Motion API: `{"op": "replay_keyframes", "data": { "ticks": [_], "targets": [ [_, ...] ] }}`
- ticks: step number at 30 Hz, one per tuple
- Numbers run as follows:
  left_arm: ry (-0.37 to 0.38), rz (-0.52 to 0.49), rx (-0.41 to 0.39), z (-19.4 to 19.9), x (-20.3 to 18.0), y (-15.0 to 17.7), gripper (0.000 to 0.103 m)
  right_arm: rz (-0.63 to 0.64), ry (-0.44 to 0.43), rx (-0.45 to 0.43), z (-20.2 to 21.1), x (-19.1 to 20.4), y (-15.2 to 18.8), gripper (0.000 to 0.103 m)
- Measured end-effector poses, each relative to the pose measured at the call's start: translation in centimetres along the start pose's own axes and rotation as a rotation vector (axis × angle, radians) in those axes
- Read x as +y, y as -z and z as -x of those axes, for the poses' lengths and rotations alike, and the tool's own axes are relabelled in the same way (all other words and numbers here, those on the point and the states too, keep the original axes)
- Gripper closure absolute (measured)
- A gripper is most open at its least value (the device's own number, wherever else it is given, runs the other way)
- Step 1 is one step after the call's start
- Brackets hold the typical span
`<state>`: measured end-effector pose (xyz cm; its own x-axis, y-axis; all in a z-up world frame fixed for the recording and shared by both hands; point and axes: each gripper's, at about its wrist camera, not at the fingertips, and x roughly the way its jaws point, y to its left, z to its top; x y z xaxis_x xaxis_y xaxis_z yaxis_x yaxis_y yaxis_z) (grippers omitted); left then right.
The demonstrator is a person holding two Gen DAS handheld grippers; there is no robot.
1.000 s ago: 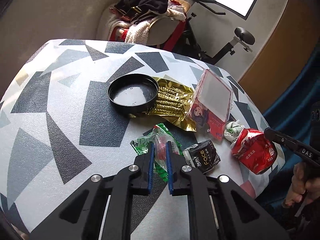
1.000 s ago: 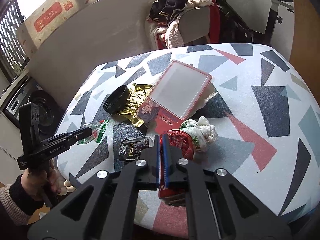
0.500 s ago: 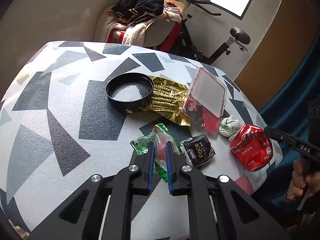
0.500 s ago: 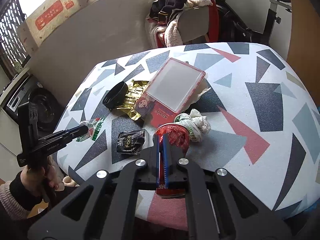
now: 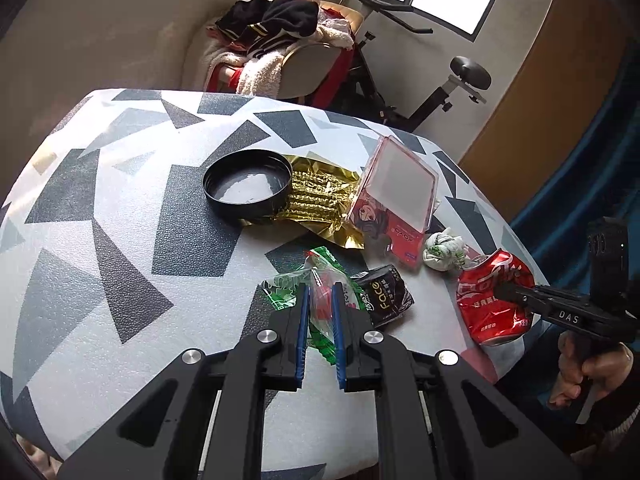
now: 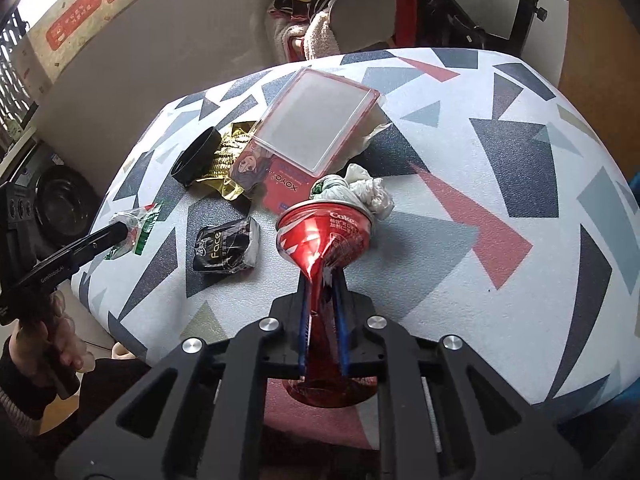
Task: Collect trash
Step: 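Lift the red can with the right gripper while the left holds the wrapper, then lower both grippers into the brown bin and release the can and wrapper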
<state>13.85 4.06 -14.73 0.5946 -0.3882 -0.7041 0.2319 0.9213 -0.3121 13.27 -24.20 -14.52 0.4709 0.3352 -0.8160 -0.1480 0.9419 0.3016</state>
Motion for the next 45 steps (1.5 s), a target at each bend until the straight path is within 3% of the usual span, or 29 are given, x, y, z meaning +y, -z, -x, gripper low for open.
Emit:
{"op": "replay_keyframes", "data": {
  "ticks": [13, 21, 45],
  "targets": [
    [-0.011, -0.088, -0.003, 1.0, -1.4, 1.2, 0.092, -0.058, -0.014, 0.015, -0.3, -1.6, 0.0, 0.091],
    [-0.010, -0.127, 0.006, 2.1, -2.7, 3.0, 0.092, -0.053, -0.053, -0.041, 1.6, -0.3, 0.6, 0.091],
    [0.009, -0.176, 0.063, 4.9, -5.7, 12.7, 0.091, -0.034, -0.136, -0.124, 5.5, 3.0, 7.1, 0.091]
  ]
}}
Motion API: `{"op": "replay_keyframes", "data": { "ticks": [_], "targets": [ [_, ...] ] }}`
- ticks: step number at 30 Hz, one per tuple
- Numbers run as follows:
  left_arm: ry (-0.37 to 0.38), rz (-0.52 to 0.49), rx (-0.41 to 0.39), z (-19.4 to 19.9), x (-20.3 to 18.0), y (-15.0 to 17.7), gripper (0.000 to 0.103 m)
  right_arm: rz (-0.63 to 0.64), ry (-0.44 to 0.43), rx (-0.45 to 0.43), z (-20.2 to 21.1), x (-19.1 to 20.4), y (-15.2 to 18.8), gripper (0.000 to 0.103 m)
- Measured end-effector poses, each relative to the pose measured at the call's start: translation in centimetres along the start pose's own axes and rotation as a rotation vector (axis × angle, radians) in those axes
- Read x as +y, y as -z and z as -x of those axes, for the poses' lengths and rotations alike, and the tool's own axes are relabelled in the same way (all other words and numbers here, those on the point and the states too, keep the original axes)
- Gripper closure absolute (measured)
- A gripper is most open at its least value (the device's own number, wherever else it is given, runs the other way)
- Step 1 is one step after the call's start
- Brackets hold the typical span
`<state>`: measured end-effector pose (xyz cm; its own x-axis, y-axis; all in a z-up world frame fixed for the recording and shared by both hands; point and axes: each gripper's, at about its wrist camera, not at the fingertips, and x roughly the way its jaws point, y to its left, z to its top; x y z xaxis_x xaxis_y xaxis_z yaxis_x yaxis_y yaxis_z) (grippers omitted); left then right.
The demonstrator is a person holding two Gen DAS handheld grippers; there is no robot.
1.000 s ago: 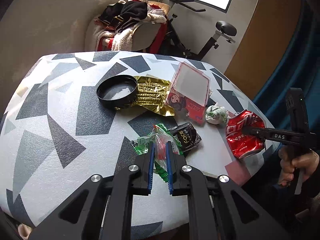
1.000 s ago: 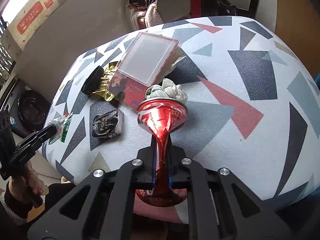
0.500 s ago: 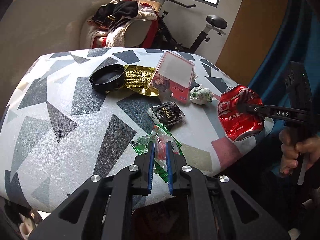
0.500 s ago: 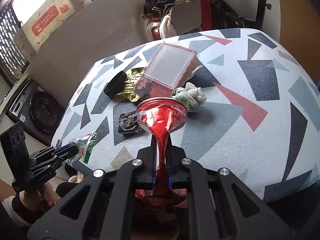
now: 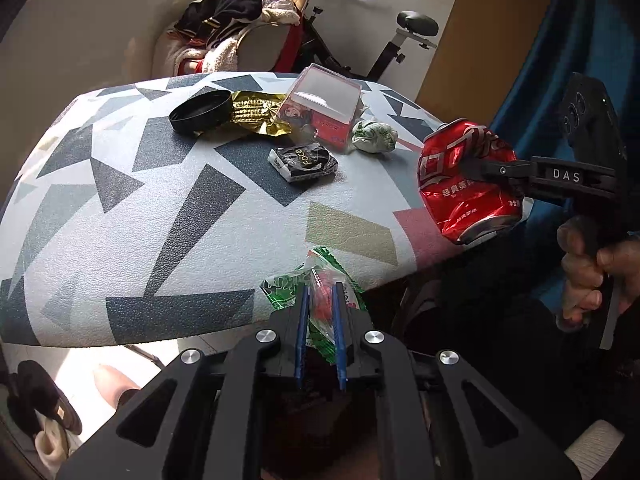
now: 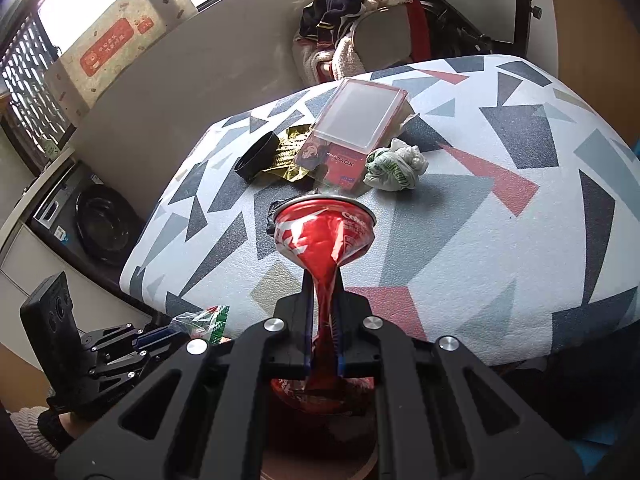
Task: Collect trash
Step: 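Lower both grippers into the brown bin and release the can and wrapper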
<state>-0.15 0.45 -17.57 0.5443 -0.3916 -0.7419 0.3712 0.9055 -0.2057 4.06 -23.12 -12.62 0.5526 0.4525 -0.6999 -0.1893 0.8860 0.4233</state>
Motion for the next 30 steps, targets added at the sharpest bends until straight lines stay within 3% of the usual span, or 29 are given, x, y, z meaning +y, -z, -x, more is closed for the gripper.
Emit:
{"op": "replay_keyframes", "data": {
  "ticks": [6, 11, 16, 22, 30],
  "targets": [
    [0.014, -0.010, 0.022, 0.2, -0.6, 1.7, 0.085, 0.020, -0.007, -0.002, 0.3, 0.7, 1.3, 0.091],
    [0.043, 0.002, 0.028, 0.6, -0.7, 2.3, 0.063, 0.038, -0.019, 0.014, 0.1, 1.3, 2.4, 0.091],
    [-0.001, 0.035, -0.037, 2.4, 0.2, 1.5, 0.038, 0.070, -0.039, 0.057, -0.6, 2.4, 4.2, 0.091],
    [-0.098, 0.067, -0.108, 4.4, 1.6, 0.4, 0.017, 0.108, -0.054, 0.172, -3.0, 3.7, 7.4, 0.091],
    [-0.167, 0.111, -0.132, 4.8, 3.4, 0.0, 0.010, 0.113, -0.040, 0.331, -6.7, 4.0, 10.8, 0.091]
  ]
}}
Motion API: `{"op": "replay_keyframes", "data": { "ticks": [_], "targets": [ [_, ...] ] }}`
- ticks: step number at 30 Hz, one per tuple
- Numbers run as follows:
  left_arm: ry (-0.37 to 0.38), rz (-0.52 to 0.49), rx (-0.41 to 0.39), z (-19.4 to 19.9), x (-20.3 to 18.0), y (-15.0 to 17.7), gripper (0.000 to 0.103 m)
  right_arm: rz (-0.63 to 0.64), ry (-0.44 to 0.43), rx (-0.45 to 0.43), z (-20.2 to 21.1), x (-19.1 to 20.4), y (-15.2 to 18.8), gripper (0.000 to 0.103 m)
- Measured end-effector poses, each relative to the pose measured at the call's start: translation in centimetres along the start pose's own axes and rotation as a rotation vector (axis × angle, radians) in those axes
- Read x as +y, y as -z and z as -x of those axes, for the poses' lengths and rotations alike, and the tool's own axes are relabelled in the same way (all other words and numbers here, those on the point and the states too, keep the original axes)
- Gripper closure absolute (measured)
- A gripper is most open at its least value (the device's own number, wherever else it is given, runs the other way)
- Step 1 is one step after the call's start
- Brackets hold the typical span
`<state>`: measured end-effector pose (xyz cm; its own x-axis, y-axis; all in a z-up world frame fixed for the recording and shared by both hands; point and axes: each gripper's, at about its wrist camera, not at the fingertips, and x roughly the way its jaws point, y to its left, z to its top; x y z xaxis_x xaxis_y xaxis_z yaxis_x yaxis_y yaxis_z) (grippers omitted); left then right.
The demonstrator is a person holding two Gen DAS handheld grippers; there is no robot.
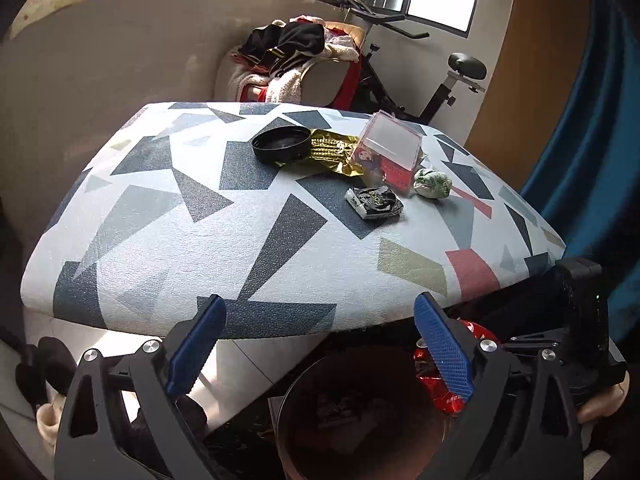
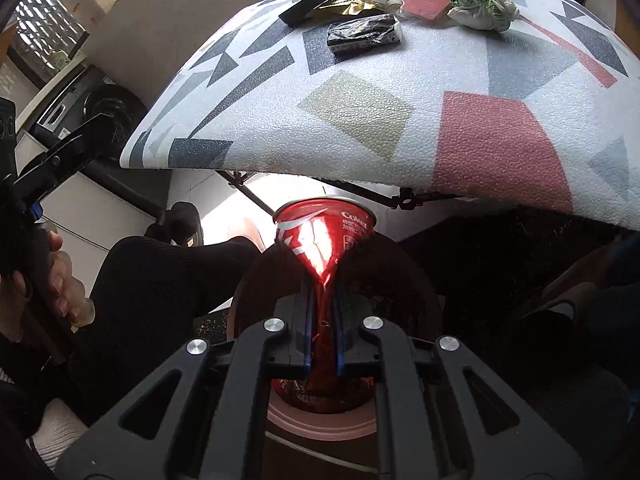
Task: Collect trash
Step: 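Lower both grippers into the brown bin and release the can and wrapper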
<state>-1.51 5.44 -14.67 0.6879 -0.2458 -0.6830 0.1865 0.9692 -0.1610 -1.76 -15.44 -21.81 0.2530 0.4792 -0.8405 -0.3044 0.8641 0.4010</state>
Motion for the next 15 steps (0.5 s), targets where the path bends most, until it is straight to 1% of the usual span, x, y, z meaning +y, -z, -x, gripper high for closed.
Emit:
{"op": "replay_keyframes", "data": {
  "ticks": [4, 10, 13, 15],
  "targets": [
    [-0.014, 0.000, 0.001, 0.0, 0.2, 0.0, 0.009, -0.025, 0.017, 0.066, -1.6, -0.6, 0.7, 0.091],
    [-0.018, -0.001, 0.008, -0.2, 0.2, 0.1, 0.008, -0.054, 0.042, 0.113, -2.7, -1.1, 1.2, 0.091],
    [-0.019, -0.001, 0.012, -0.3, 0.2, 0.1, 0.008, -0.059, 0.044, 0.123, -2.9, -1.1, 1.2, 0.085],
    [-0.019, -0.001, 0.011, -0.3, 0.2, 0.1, 0.008, -0.060, 0.048, 0.119, -2.6, -1.2, 1.1, 0.075]
  ]
}}
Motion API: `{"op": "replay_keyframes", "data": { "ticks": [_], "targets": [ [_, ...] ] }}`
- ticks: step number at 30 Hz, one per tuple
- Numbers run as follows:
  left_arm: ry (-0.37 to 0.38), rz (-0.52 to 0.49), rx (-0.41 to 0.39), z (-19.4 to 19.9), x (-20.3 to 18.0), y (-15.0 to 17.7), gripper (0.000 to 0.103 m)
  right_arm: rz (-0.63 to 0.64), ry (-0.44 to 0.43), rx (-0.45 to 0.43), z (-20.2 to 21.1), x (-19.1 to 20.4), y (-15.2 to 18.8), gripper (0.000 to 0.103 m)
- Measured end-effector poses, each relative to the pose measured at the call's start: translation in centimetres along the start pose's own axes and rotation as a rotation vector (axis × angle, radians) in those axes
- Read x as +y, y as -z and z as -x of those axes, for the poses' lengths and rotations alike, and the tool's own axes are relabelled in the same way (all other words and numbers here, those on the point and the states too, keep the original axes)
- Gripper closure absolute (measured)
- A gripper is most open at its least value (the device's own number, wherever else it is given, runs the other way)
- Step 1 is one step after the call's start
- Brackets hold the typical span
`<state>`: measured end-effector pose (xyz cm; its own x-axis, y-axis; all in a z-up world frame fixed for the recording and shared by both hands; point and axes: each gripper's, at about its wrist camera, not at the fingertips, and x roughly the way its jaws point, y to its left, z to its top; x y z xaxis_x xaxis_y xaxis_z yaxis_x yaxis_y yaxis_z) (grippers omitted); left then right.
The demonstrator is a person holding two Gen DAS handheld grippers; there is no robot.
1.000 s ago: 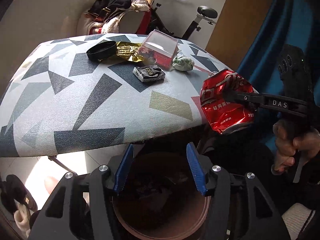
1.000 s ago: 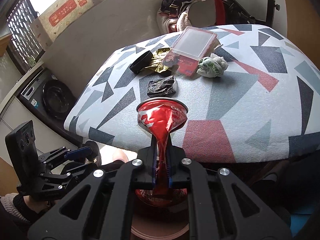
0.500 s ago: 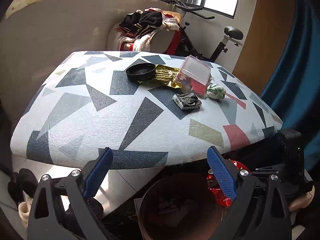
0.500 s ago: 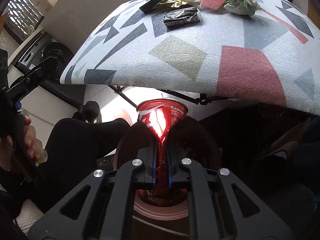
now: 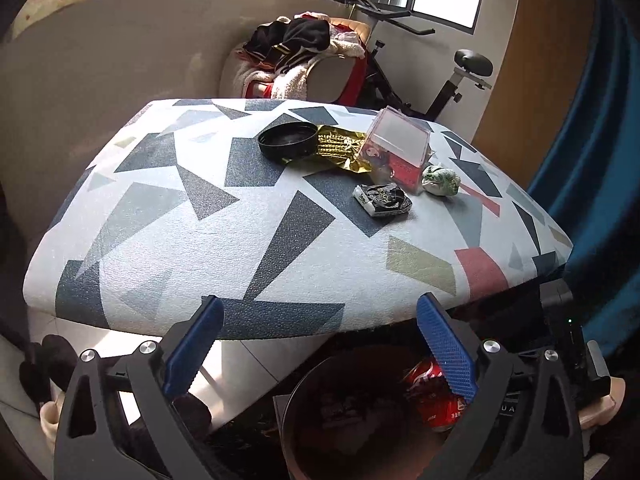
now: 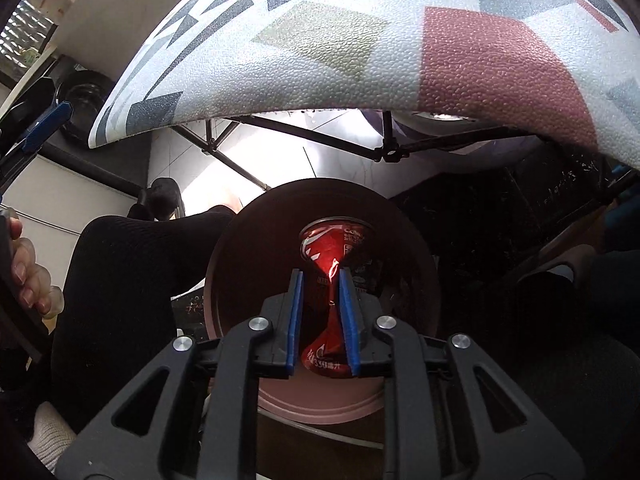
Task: Collect trash
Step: 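Lower both grippers into the brown bin and release the can and wrapper, then raise both open grippers back above the board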
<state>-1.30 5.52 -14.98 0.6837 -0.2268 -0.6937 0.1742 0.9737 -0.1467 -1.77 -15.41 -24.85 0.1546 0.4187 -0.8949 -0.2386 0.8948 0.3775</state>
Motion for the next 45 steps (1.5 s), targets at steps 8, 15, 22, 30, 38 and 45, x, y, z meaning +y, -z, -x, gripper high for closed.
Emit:
{"op": "replay_keyframes", "data": {
  "ticks": [8, 15, 22, 30, 38, 45],
  "targets": [
    [-0.001, 0.010, -0.001, -0.3, 0.3, -0.1, 0.008, 0.014, 0.061, -0.143, 3.2, -0.1, -1.4, 0.012],
    [-0.008, 0.006, -0.014, -0.3, 0.6, -0.8, 0.008, 0.058, 0.141, -0.250, 6.3, -0.8, -3.5, 0.006],
    [-0.016, -0.018, -0.034, -0.4, 0.7, -1.8, 0.006, 0.073, 0.191, -0.304, 8.1, -2.2, -5.5, 0.006],
    [-0.060, -0.028, -0.069, -0.8, 1.1, -3.5, 0.006, -0.009, 0.228, -0.331, 9.2, -4.5, -7.5, 0.006],
    [-0.086, -0.028, -0.092, -1.8, 1.9, -5.5, 0.006, 0.014, 0.282, -0.350, 9.4, -5.7, -9.0, 0.006],
    [-0.081, 0.000, -0.101, -3.2, 2.8, -7.1, 0.006, 0.055, 0.303, -0.420, 9.8, -6.0, -12.3, 0.006]
  ]
}}
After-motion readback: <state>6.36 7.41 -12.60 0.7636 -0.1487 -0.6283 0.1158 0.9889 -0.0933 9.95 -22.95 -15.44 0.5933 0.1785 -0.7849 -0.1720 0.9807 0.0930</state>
